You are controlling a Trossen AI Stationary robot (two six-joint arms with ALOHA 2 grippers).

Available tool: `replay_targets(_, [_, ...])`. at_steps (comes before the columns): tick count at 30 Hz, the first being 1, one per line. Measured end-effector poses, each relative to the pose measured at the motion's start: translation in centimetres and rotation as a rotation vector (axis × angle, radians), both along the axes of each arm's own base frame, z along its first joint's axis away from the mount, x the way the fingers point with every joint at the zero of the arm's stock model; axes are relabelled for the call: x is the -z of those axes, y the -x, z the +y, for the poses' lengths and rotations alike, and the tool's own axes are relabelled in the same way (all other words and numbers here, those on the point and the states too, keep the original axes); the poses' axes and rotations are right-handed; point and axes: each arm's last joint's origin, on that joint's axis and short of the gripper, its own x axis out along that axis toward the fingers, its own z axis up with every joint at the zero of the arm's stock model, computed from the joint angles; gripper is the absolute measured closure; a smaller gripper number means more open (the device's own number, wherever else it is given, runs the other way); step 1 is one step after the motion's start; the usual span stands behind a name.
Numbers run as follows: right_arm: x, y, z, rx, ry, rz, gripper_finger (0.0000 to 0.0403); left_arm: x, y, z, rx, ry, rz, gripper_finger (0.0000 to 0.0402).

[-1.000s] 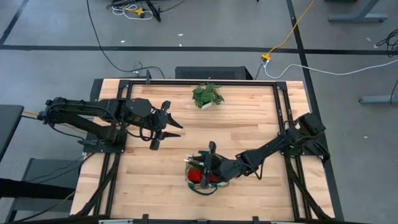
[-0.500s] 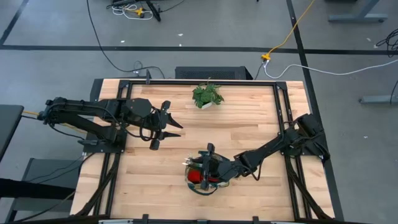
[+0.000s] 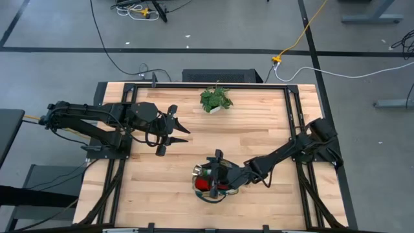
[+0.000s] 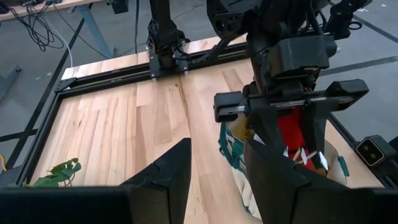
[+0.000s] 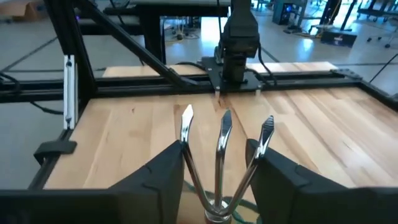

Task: Pick & Place Garden tools in Gardening bag
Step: Put the brown hand rake into the gray gardening bag, then return to home position

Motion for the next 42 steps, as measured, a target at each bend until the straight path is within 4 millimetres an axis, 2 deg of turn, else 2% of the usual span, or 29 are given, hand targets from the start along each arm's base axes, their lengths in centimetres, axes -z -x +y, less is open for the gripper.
replay_targets(9, [-3.0, 1.4, 0.5, -0.038, 0.049, -0.060, 0.0257, 0.1, 0.1, 0.0, 0.000, -0.001, 0.014, 0.0248])
replay_targets(17, [-1.6, 1.5, 0.9, -0.064, 0.009, 0.025, 0.0250, 0.1, 0.1, 0.0, 0.001, -0.001, 0.015, 0.0248])
replay_targets(29, [-1.8, 1.6, 1.0, -0.053, 0.015, 0.017, 0.0216, 0.1, 0.1, -0.1, 0.002, 0.000, 0.015, 0.0248])
replay_targets(36, [-2.8, 1.7, 0.9, -0.035, 0.027, -0.045, 0.0226, 0.1, 0.1, -0.1, 0.002, 0.001, 0.016, 0.0248])
replay_targets(42, [-2.4, 2.1, 0.8, -0.032, 0.050, 0.023, 0.0243, 0.2, 0.1, -0.1, 0.002, 0.000, 0.016, 0.0248])
